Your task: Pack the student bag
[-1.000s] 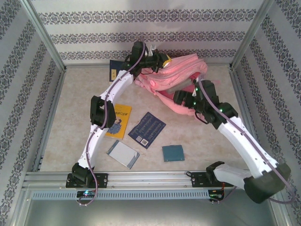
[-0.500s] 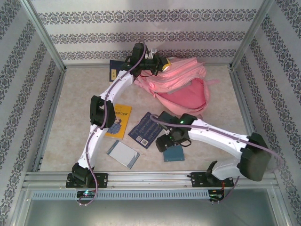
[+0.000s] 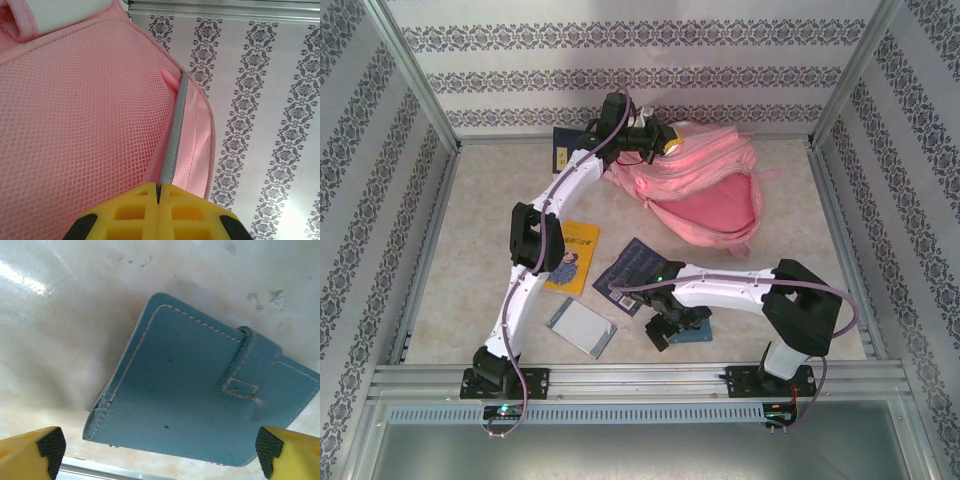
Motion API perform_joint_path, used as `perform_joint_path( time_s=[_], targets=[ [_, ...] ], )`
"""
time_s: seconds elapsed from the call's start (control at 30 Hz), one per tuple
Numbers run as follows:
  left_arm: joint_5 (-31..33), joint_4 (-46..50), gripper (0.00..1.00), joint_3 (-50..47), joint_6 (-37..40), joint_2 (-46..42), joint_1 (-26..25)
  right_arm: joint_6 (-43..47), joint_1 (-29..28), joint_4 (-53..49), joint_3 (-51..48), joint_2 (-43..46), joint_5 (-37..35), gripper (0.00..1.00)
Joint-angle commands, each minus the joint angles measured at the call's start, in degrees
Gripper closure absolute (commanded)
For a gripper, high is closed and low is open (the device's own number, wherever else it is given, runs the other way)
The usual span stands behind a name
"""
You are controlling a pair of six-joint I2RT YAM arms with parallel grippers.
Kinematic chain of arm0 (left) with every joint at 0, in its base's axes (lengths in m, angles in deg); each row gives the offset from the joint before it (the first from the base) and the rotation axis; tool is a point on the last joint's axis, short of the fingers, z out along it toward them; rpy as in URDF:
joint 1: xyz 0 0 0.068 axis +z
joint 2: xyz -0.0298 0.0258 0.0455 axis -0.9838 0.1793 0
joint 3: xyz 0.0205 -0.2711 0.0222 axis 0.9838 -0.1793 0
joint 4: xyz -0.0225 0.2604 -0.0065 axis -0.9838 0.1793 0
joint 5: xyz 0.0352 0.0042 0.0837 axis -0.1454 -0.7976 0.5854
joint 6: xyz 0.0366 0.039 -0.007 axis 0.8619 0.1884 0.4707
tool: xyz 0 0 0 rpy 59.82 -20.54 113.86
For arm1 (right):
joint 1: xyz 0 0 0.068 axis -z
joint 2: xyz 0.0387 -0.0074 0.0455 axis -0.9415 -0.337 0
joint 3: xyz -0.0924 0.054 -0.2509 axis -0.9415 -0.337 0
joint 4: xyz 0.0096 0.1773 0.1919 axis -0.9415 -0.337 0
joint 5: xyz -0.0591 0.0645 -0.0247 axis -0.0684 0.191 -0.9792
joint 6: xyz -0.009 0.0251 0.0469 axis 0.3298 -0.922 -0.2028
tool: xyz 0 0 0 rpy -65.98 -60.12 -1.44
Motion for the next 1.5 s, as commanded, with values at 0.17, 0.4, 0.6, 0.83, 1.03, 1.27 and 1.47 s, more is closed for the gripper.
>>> perform_joint_path(
  time_s=[0.17,0.4,0.6,0.83,1.03,1.27,1.47],
  targets=[
    [-0.5,0.46,1.0,0.26,0.11,-4.02,1.51,-0.67,-4.13,-1.2,-1.26,-1.22,-5.3,0.02],
    [-0.48,-0.34,1.0,0.1,-0.51,-3.75,1.52,0.45,-2.79,-2.36,-0.12,-4.15,-13.63,0.02],
    [-0.5,-0.16,1.0,0.08,-0.33,-3.75,1.52,1.31,4.87,2.26,0.99,-3.45,-12.61,0.02],
    [-0.39,-0.41,1.0,-0.01,-0.24,-3.4,1.48,1.16,15.33,6.69,2.83,-1.4,-5.07,0.02],
    [-0.39,-0.91,1.0,0.0,-0.61,-3.17,1.51,0.6,21.03,8.44,-1.29,2.64,1.98,0.02],
    [-1.3,-2.13,1.0,0.03,-1.29,-3.05,1.41,-1.01,27.55,13.34,-9.59,8.06,10.77,0.02],
    [-1.63,-2.74,1.0,-0.16,-1.56,-3.31,1.41,-3.07,32.39,17.02,-15.64,17.51,15.01,0.02]
  ],
)
